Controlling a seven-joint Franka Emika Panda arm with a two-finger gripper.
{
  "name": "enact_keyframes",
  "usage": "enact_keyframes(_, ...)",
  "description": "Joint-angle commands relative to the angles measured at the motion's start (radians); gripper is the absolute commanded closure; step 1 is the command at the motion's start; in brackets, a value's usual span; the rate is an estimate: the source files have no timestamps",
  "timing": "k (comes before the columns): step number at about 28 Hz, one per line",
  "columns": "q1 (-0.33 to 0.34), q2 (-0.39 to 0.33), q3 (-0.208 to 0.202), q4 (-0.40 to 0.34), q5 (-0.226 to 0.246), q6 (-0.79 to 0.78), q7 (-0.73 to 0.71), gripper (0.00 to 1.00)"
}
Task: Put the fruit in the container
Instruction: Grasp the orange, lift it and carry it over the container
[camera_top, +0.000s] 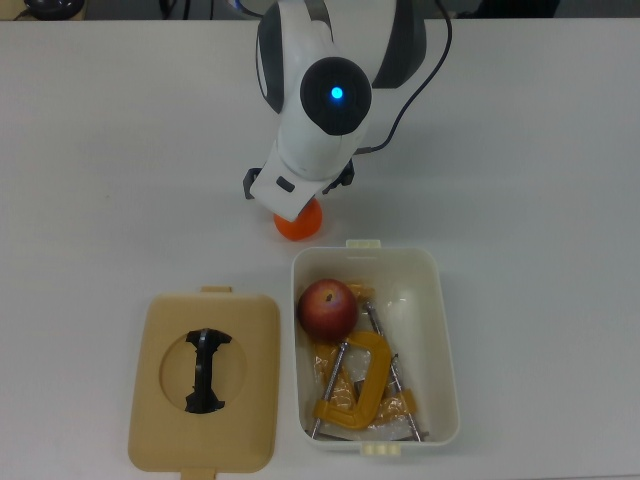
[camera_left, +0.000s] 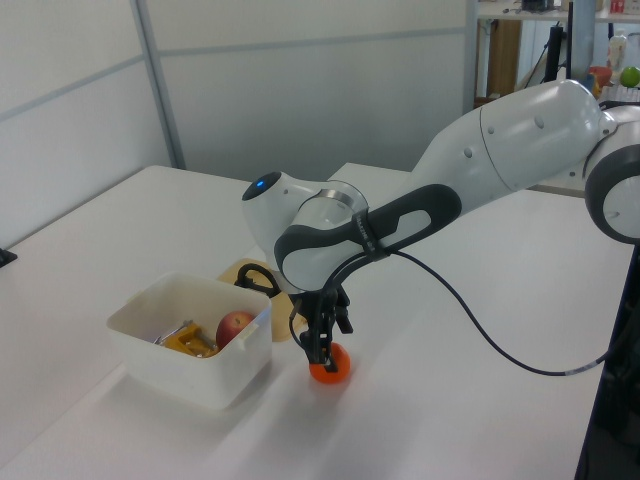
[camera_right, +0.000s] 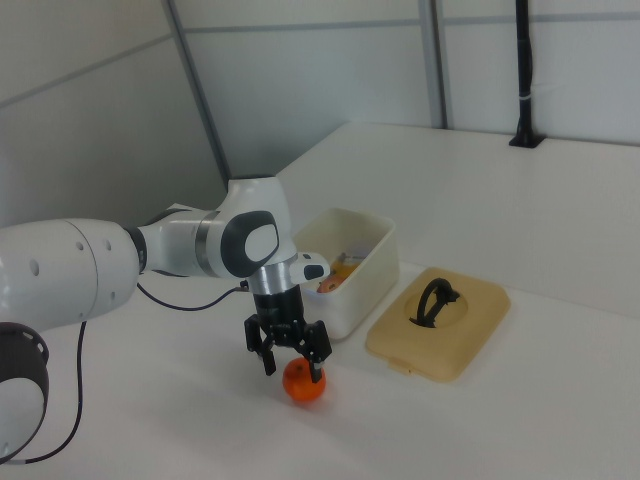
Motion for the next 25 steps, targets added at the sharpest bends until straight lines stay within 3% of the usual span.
enact_keyframes(1,0.005,0.017,0.001,0.005,-0.026,0.015,-0.018,0.0)
enact_keyframes(12,0.019,0.037,-0.001,0.004,-0.034,0.081,-0.015,0.01)
enact_keyframes(13,0.019,0.037,-0.001,0.004,-0.034,0.081,-0.017,0.24)
enact_keyframes(14,0.018,0.037,-0.001,0.005,-0.034,0.081,-0.018,0.37)
enact_keyframes(19,0.009,0.021,-0.002,0.015,-0.012,0.076,-0.026,0.87)
enact_keyframes(25,-0.002,-0.035,-0.008,0.028,0.008,0.067,-0.046,0.99)
